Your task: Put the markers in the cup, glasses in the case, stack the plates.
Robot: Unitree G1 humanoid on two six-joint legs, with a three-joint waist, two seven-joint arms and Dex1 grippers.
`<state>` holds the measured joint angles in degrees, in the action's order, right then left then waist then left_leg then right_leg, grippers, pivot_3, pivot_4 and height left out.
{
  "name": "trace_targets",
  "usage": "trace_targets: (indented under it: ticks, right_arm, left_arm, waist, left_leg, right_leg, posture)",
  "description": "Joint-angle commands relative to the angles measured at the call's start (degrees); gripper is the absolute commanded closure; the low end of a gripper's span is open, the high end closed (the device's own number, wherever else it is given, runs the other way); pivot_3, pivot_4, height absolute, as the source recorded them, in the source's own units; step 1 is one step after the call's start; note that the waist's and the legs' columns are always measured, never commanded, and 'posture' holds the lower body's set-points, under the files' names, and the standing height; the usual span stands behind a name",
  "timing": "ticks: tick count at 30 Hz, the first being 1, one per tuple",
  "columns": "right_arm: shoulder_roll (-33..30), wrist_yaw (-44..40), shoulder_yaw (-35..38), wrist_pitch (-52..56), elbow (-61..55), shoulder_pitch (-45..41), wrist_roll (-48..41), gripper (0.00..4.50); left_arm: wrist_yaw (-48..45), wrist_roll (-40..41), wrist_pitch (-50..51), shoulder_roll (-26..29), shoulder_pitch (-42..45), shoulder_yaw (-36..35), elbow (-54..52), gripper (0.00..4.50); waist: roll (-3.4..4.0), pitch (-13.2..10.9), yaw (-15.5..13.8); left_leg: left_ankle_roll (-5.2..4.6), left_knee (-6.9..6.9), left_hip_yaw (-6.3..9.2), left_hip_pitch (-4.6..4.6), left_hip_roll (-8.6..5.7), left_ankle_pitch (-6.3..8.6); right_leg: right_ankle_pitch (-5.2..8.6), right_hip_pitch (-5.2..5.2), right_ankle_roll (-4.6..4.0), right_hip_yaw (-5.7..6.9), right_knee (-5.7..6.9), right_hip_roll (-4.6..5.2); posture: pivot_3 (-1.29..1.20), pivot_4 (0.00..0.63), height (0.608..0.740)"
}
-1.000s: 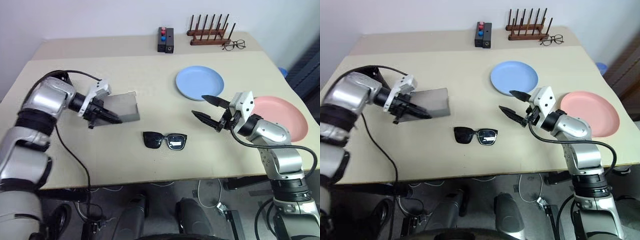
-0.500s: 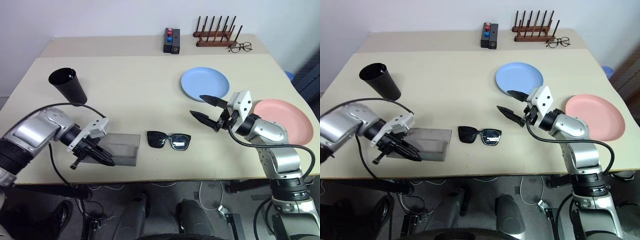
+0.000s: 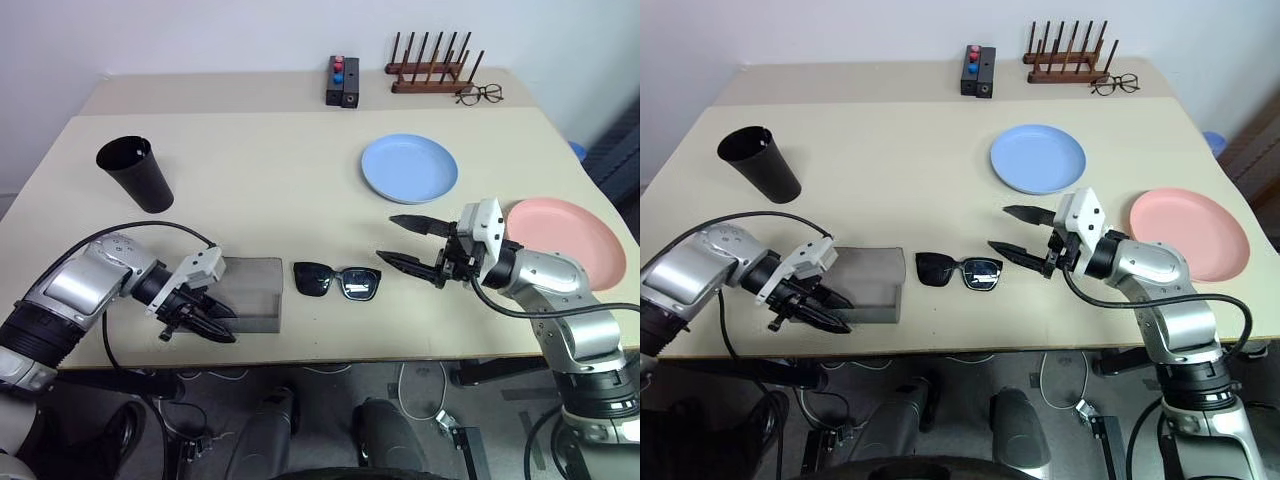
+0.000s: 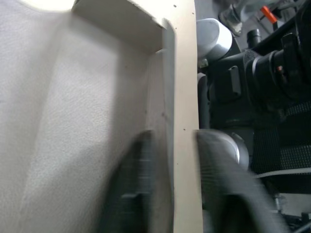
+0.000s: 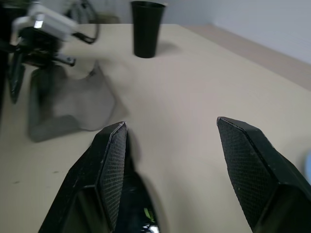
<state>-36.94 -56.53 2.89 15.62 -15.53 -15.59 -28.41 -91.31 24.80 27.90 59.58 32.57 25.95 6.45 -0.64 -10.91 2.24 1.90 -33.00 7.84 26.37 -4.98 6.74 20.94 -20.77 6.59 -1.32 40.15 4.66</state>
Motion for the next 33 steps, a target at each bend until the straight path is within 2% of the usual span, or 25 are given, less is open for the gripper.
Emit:
trace_targets:
  ticks: [1,3,8,16,20,25,28,33]
  right_arm:
    - [-2.2,-2.6,2.5,0.8,-4.5,1.1,-3.6,1.49]
    - [-3.4,-4.2,3.4,1.0,-5.7,2.2,-5.0,1.49]
    - [-4.7,-6.0,4.7,0.6,-6.7,3.2,-6.6,1.49]
    - [-3.1,-3.6,3.2,-0.1,-5.6,2.0,-5.0,1.49]
    - [-2.9,-3.5,3.0,-0.1,-5.1,1.5,-4.6,1.49]
    - [-2.3,-3.1,2.3,-0.2,-4.5,0.5,-3.9,1.49]
    - [-2.2,-2.4,2.4,-0.2,-4.5,0.4,-3.4,1.49]
    - [-2.2,-1.9,2.4,-0.2,-4.8,0.6,-3.0,1.49]
  left_arm:
    - [-1.2,0.1,2.5,0.3,1.7,-2.3,-1.2,1.04]
    - [-1.2,-0.6,3.2,-0.4,2.4,-3.0,-0.5,0.05]
    - [-1.2,-1.3,3.0,-1.4,3.8,-3.3,1.2,0.01]
    - [-0.9,-3.2,0.0,-2.5,4.8,-4.1,3.9,0.01]
    - [-1.2,-0.6,2.4,-0.2,4.7,-1.7,1.9,0.01]
    - [-1.2,-2.2,1.8,-2.2,2.2,-0.5,0.4,0.01]
    - [-1.2,-2.6,2.7,-2.5,0.4,-0.4,-2.2,0.84]
    - [-1.2,-4.9,2.0,-3.4,1.1,-1.2,-0.8,3.36]
  waist:
    - [0.0,0.0,0.0]
    - [0.0,0.0,-0.2]
    - [0.0,0.0,-0.2]
    - [0.0,0.0,-0.2]
    - [0.0,0.0,-0.2]
    - [0.0,0.0,-0.2]
    - [0.0,0.0,-0.2]
    - [0.0,0.0,-0.3]
  left_leg:
    - [0.0,0.0,0.0,0.0,0.0,0.0]
    - [0.0,0.01,0.01,0.03,-0.01,0.01]
    - [0.0,0.0,0.0,0.03,-0.01,0.01]
    - [0.0,0.02,0.0,0.04,0.0,0.01]
    - [0.0,0.02,0.0,0.07,-0.01,0.01]
    - [0.0,0.02,0.0,0.06,-0.01,0.01]
    - [0.0,0.02,0.0,0.07,-0.01,0.01]
    - [0.0,0.02,0.0,0.07,-0.01,0.01]
  right_leg:
    - [0.0,0.0,0.0,0.0,-0.01,0.01]
    - [0.0,-0.01,0.0,-0.01,-0.04,0.03]
    - [0.0,0.0,-0.01,0.0,-0.05,0.04]
    - [0.01,-0.03,-0.02,-0.02,-0.06,0.05]
    - [0.01,-0.06,-0.02,-0.03,-0.06,0.07]
    - [0.02,-0.06,-0.03,-0.03,-0.07,0.08]
    - [0.02,-0.06,-0.03,-0.04,-0.08,0.08]
    - [0.06,-0.07,-0.12,-0.04,-0.08,0.08]
  posture:
    - [0.0,0.15,0.737]
    - [0.0,0.15,0.737]
    - [0.0,0.15,0.737]
    - [0.0,0.15,0.737]
    - [0.0,0.15,0.737]
    - [0.0,0.15,0.737]
    - [0.0,0.15,0.737]
    - [0.0,0.15,0.737]
